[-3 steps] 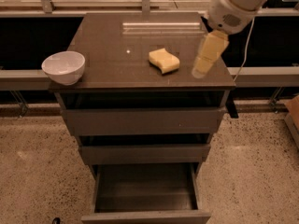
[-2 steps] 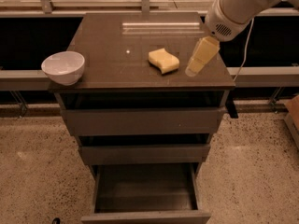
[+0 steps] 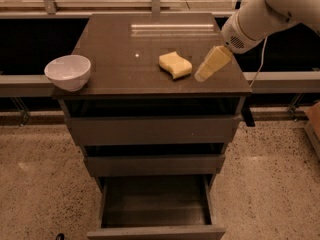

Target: Place sponge into bottom drawer

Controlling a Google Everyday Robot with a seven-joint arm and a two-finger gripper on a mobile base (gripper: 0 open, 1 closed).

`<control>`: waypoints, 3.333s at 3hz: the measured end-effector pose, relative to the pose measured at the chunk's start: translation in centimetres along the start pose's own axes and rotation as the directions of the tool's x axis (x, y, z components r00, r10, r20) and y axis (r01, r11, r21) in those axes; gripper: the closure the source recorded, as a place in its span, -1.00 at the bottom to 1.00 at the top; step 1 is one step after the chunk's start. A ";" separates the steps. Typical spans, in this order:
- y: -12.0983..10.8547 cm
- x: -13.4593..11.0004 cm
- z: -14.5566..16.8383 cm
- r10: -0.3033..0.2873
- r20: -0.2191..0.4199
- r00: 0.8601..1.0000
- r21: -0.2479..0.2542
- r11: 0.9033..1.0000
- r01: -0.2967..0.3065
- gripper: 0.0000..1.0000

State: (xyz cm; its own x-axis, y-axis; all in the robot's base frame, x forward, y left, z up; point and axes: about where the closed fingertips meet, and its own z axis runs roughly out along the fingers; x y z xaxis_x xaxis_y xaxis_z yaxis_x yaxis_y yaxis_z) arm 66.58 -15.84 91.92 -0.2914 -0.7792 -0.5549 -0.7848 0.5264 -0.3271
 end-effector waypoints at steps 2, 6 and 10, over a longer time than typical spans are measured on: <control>0.3 -5.3 6.0 0.204 0.247 0.947 -0.113 0.977 -0.181 -1.00; -0.2 -6.5 14.2 0.545 0.256 0.798 -0.084 0.835 -0.544 -0.96; 1.5 -7.2 14.3 0.387 0.224 0.895 -0.183 0.918 -0.351 0.99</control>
Offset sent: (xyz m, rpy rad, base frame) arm 0.0783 0.0877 -0.0061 0.6067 -0.0488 -0.0952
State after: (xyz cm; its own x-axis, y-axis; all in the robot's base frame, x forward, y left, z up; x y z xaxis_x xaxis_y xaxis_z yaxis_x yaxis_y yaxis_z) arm 75.33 -4.57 84.49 -0.4419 -0.4173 -0.7941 -0.7180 0.6952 0.0343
